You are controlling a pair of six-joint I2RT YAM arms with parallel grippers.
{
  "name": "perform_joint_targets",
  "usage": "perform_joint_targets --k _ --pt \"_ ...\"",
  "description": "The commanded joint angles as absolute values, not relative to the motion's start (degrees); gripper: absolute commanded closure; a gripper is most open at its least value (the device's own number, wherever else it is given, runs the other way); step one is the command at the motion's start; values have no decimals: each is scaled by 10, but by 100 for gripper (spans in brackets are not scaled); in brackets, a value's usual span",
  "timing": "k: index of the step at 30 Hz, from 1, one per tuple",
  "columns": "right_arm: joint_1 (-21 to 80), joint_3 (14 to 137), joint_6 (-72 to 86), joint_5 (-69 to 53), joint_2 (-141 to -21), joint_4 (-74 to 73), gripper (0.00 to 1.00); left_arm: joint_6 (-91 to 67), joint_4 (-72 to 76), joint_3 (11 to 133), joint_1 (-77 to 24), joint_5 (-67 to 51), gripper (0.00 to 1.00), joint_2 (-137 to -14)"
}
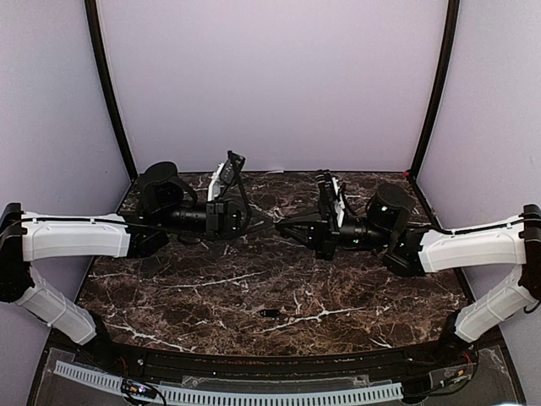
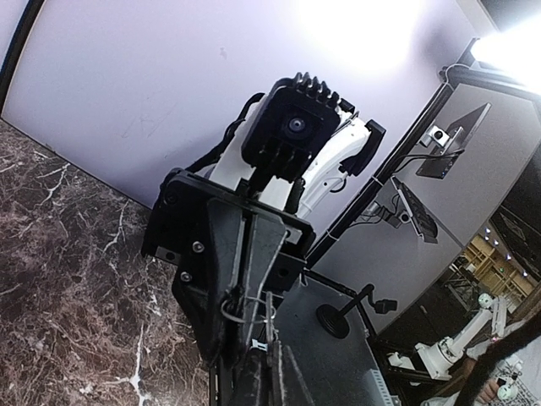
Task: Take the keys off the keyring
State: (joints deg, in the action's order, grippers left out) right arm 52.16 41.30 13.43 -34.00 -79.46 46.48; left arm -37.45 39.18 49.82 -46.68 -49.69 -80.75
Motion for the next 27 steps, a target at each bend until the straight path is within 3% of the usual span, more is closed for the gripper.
perform_joint_targets --k 1,13,27 --pt "519 418 158 -313 -797 473 100 -367 428 490 -468 -491 100 -785" --pt "519 452 191 -272 -798 413 100 -287 331 494 -468 -432 100 -769" --pt "520 514 126 -226 -804 266 100 -231 244 518 -470 -392 100 -760"
